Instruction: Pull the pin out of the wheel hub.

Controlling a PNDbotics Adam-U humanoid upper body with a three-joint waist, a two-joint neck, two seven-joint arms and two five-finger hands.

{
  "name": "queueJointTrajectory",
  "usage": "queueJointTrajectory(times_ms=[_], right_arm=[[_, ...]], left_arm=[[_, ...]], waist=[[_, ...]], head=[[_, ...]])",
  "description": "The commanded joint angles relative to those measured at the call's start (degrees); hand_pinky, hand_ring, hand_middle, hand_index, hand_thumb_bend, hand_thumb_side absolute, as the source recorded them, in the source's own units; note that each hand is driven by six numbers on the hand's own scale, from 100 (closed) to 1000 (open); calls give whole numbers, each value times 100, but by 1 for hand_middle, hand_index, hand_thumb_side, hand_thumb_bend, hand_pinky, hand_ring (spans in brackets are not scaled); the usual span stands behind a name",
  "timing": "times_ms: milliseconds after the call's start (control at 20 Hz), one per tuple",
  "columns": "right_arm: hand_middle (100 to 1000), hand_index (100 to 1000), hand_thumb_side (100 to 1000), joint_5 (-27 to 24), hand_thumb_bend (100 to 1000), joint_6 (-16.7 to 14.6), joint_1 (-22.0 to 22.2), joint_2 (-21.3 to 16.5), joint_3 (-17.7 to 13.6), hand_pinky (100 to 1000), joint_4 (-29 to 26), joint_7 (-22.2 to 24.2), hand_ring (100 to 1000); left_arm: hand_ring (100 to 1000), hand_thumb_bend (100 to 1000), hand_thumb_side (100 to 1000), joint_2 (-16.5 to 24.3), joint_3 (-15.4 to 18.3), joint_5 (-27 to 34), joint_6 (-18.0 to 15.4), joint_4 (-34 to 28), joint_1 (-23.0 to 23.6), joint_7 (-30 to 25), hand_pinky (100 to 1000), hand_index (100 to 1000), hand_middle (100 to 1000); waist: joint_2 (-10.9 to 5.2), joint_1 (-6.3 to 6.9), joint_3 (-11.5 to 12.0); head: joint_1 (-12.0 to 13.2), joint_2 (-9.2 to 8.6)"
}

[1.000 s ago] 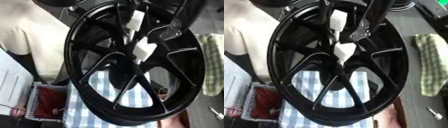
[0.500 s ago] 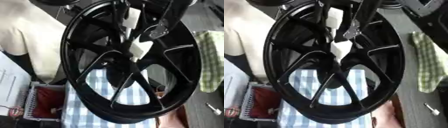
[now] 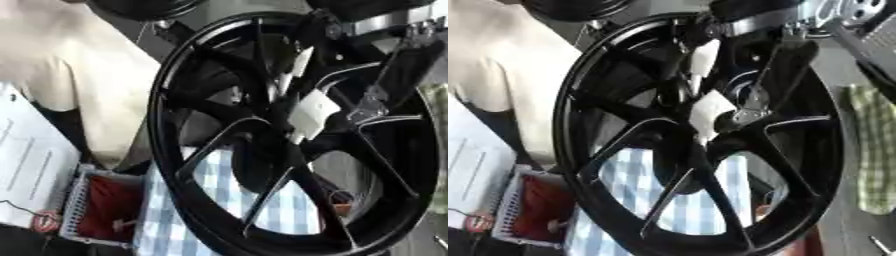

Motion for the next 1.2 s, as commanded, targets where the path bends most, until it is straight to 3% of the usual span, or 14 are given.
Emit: queueJointTrajectory(times_ms=[50,450,700,900,1200], right_arm=[[771,843,272,148,484,-44,36,-237,-215,829,-237,156,747],[769,845,276,104,468,67,429,-397,-437,832,-480,156,749],[749,831,232,96,449,164,639,-439,-594,820,-563,143,737],[737,819,213,291,453,360,821,-466,-726,813,-701,-205,732],[728,812,211,689,445,590,918,-466,-616,808,-788,-584,728]], left_arm=[[686,330,743,45,65,-15,-2,-68,-67,-8,767,762,630],[687,330,745,22,79,-14,-9,-62,-70,-5,768,763,632],[687,329,745,5,82,-13,-16,-70,-71,-8,769,763,631],[687,328,747,-8,82,-12,-19,-78,-68,-7,770,763,632],[688,325,750,-28,70,-15,-9,-76,-62,-20,771,764,633]], waist=[[-66,15,27],[-45,-13,52],[-35,4,48],[-22,26,42],[-10,49,34]], head=[[39,-108],[79,-146],[-55,-111],[-157,-85],[-219,-71]])
